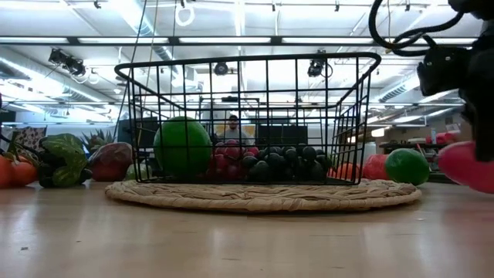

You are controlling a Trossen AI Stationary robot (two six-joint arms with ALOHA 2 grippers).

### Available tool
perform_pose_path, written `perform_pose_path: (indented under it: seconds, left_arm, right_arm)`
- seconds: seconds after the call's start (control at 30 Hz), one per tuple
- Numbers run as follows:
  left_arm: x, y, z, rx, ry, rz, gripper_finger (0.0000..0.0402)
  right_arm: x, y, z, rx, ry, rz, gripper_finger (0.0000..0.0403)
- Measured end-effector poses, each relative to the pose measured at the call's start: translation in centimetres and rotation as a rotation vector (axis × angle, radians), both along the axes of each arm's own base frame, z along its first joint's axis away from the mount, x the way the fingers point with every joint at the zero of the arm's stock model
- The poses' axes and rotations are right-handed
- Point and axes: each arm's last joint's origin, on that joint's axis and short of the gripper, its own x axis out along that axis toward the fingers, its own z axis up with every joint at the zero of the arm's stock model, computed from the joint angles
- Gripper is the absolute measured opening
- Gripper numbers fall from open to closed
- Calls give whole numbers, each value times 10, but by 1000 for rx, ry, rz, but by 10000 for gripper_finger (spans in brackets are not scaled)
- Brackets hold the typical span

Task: Build produce basket
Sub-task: Put the yellow red mango into the black wire basket

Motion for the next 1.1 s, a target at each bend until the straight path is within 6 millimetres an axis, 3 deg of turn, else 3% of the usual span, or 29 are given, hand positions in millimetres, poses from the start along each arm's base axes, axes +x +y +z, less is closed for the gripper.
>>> perform_pose_path:
  seconds: [0.1,0.2,0.33,0.5,0.63,0.8,1.1]
  left_arm:
    - [-1,-1,-4,-17,36,-1,336]
    - [-1,0,-8,-29,67,5,336]
    - [-2,0,-12,-53,101,13,336]
    - [-3,0,-13,-90,98,21,336]
    - [-3,0,-14,-126,90,30,336]
    - [-4,-1,-16,-181,92,41,336]
    - [-5,-1,-19,-192,115,48,336]
  right_arm:
    - [0,-1,3,-40,-15,3,250]
    - [1,-2,23,-86,-54,12,250]
    - [3,-7,71,-213,-159,20,250]
    - [11,-10,139,-443,-440,64,251]
    - [24,-8,169,-594,-620,111,251]
    - [53,-6,171,-583,-731,196,252]
    - [96,-4,131,-601,-681,199,257]
